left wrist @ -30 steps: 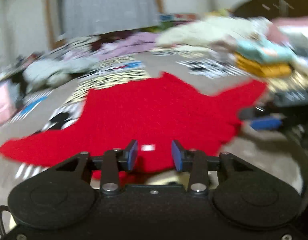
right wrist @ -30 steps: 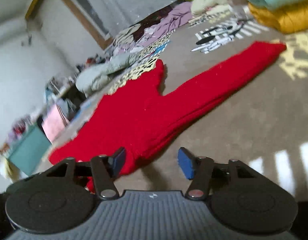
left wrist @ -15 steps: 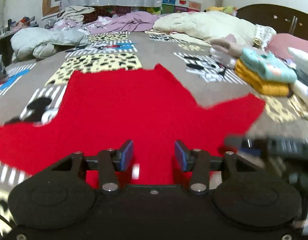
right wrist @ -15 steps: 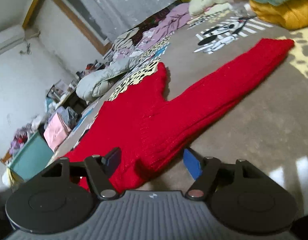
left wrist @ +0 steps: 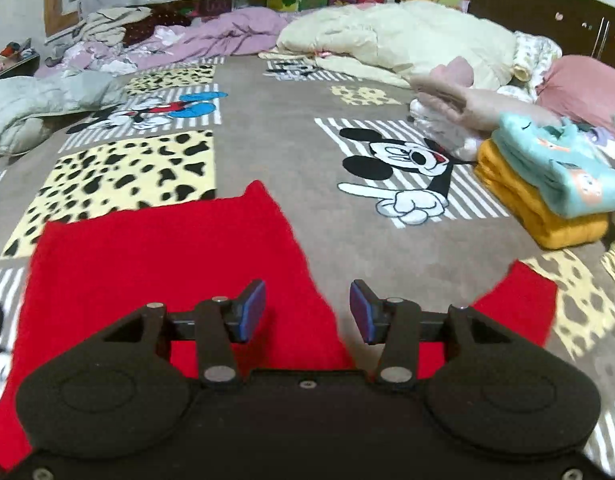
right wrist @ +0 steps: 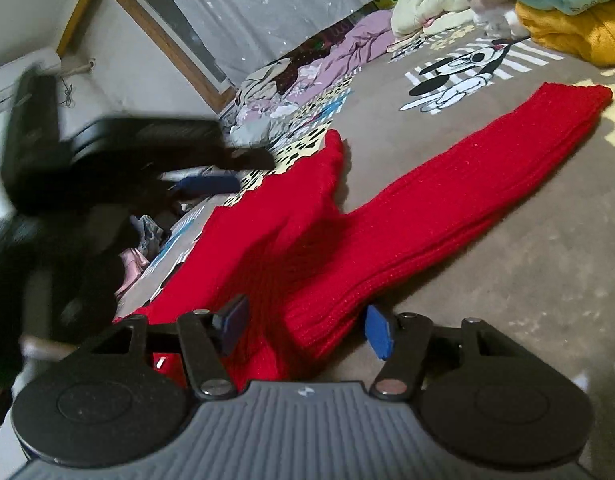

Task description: Fold clothes

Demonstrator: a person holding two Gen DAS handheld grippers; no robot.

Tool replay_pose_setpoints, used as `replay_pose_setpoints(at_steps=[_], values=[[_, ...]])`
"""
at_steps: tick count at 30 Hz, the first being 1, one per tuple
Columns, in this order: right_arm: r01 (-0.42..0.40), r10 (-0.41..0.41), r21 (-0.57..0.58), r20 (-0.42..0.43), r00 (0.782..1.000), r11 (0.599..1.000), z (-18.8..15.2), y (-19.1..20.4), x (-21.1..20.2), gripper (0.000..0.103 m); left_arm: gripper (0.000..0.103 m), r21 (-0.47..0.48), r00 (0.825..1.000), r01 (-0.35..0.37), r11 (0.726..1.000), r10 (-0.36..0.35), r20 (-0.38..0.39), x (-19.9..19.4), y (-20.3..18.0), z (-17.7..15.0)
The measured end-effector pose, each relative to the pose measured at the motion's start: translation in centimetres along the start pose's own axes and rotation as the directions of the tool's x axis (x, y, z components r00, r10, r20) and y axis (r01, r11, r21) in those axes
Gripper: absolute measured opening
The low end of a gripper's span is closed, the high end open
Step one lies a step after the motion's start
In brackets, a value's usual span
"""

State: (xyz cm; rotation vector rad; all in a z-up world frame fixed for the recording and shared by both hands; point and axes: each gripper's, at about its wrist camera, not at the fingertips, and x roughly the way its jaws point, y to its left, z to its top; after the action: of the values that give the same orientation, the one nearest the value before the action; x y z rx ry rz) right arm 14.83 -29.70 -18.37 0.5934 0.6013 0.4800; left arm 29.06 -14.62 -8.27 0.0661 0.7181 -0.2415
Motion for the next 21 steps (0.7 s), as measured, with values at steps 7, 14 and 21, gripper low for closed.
replay_pose_setpoints(at_steps=[7, 14, 21], values=[[0.018, -0.018, 0.008, 0.004, 1.0, 1.0, 0.6, 0.3, 0.2, 0.051, 0.041, 0.019, 0.996, -0.065, 0.998, 0.066, -0.059, 4.9, -0.6, 2.1], [0.061, -0.061, 0.005, -0.005, 0.998, 0.998, 1.0, 0.5, 1.1, 0.036, 0.034, 0.059, 0.988, -0.101, 0.993, 0.107, -0.11, 7.8, -0.6, 3.0], [0.063, -0.06, -0.106, 0.035, 0.998, 0.992, 1.3, 2.5, 1.1, 0.019, 0.009, 0.008, 0.992, -0.068, 0.998, 0.069, -0.108, 7.7, 1.4, 3.3]])
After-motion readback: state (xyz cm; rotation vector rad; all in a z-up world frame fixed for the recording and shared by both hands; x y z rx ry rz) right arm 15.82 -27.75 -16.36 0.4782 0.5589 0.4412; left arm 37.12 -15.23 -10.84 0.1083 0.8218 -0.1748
